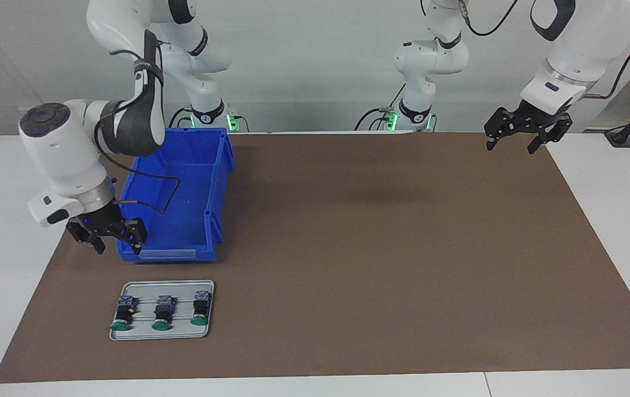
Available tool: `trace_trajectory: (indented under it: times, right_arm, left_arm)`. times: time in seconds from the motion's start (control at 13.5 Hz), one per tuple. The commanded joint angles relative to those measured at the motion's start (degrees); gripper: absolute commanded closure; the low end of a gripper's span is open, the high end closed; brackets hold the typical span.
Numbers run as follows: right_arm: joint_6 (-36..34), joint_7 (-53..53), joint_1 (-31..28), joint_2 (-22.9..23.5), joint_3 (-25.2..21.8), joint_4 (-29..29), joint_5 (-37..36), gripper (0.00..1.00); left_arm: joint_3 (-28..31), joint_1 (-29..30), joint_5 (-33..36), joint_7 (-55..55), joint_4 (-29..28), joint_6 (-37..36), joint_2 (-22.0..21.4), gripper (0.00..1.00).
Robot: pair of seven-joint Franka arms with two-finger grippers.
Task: Place and press button with both arms
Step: 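Reach the right gripper toward the metal tray of buttons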
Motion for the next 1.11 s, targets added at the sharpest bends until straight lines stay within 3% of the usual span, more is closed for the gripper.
trace_trajectory:
  times: [0.0,0.3,0.59,1.03]
  right_arm:
    - [6.0,-1.1,-0.4,4.2,0.3,1.3,-0.5,0.16]
    - [14.2,-1.2,-0.4,10.6,0.6,2.4,0.4,0.16]
    - [13.9,-0.9,0.3,14.4,0.8,8.3,5.2,0.16]
    - [17.8,-0.5,1.2,18.3,3.0,8.5,5.4,0.16]
  left_arm:
    - [-0.5,0.9,-0.1,-0.3,-1.7,-0.2,-1.5,0.0]
    - [-0.6,0.9,-0.1,-0.4,-1.7,-0.2,-1.5,0.0]
    - [-0.5,0.9,-0.1,-0.4,-1.7,-0.2,-1.5,0.0]
    - [-0.5,0.9,-0.1,-0.4,-1.7,-0.2,-1.5,0.0]
